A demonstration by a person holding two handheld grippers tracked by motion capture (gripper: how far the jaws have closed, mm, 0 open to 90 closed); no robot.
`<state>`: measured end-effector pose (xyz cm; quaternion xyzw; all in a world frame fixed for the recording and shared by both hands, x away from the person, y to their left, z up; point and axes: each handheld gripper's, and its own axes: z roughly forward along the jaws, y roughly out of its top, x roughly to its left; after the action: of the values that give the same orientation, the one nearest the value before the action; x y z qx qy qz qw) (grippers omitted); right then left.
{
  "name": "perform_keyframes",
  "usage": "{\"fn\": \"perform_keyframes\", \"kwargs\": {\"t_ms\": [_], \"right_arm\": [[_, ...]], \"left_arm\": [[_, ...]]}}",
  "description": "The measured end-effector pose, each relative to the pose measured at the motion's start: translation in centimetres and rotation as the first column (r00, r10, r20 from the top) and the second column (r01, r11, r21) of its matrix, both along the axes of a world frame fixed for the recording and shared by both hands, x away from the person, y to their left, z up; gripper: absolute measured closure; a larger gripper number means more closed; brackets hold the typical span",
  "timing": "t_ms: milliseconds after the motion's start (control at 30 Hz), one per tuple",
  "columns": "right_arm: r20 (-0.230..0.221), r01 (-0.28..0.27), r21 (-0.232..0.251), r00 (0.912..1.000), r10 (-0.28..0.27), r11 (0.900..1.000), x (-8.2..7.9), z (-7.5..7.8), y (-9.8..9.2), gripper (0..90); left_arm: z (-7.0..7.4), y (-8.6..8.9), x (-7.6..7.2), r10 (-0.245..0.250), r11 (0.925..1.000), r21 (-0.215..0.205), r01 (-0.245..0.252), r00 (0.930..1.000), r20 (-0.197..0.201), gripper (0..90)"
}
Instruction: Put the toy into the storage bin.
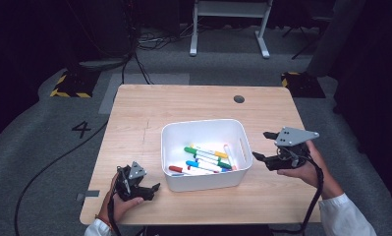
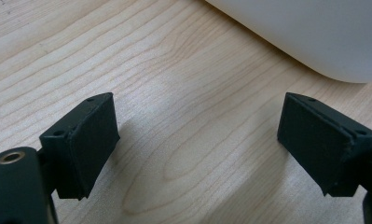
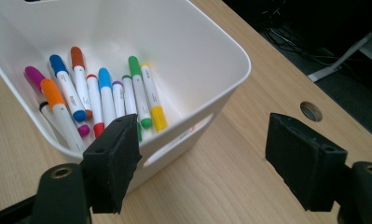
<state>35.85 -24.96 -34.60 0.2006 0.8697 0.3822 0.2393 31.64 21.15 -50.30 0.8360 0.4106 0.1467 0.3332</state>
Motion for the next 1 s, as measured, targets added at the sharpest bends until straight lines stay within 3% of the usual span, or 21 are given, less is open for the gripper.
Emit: {"fn": "perform_keyframes", "kwargs": {"t_ms": [300, 333, 400, 633, 667, 900, 933, 1000], "right_arm": [[-0.016, 0.059, -0.032, 0.9981, -0.059, 0.998, -0.6, -2.2, -2.2, 24.9], [-0.006, 0.067, -0.05, 0.9977, -0.067, 0.996, -0.6, -2.8, -2.6, 24.9], [-0.037, 0.092, -0.051, 0.9949, -0.094, 0.994, -0.7, -3.9, -3.1, 24.6], [-0.061, 0.136, -0.094, 0.9879, -0.142, 0.986, -0.5, -6.7, -4.4, 23.5], [-0.079, 0.153, -0.11, 0.9835, -0.162, 0.982, -0.5, -7.7, -4.9, 23.1], [-0.114, 0.19, -0.11, 0.9727, -0.202, 0.976, -0.5, -10.2, -6.6, 22.9], [-0.121, 0.214, -0.101, 0.9665, -0.226, 0.972, -0.6, -11.2, -7.3, 22.8], [-0.139, 0.219, -0.088, 0.9633, -0.23, 0.972, -0.7, -11.7, -7.8, 22.7]], "left_arm": [[0.0, 0.0, 0.0, -0.002, 1.0, 0.001, 0.002, 1.0, 0.0, 12.5], [0.0, 0.0, 0.0, -0.002, 1.0, 0.001, 0.002, 1.0, 0.0, 12.4], [0.0, 0.0, 0.0, -0.003, 1.0, 0.003, 0.003, 1.0, 0.0, 12.5], [0.0, 0.0, 0.0, -0.002, 1.0, 0.001, 0.002, 1.0, 0.0, 12.5], [0.0, 0.0, 0.0, -0.003, 1.0, 0.002, 0.003, 1.0, 0.001, 12.4], [0.0, 0.0, 0.0, -0.003, 1.0, 0.002, 0.003, 1.0, 0.001, 12.4], [0.0, 0.0, 0.0, -0.002, 1.0, 0.001, 0.002, 1.0, 0.0, 12.4], [0.0, 0.0, 0.0, -0.002, 1.0, 0.001, 0.002, 1.0, 0.0, 12.5]]}}
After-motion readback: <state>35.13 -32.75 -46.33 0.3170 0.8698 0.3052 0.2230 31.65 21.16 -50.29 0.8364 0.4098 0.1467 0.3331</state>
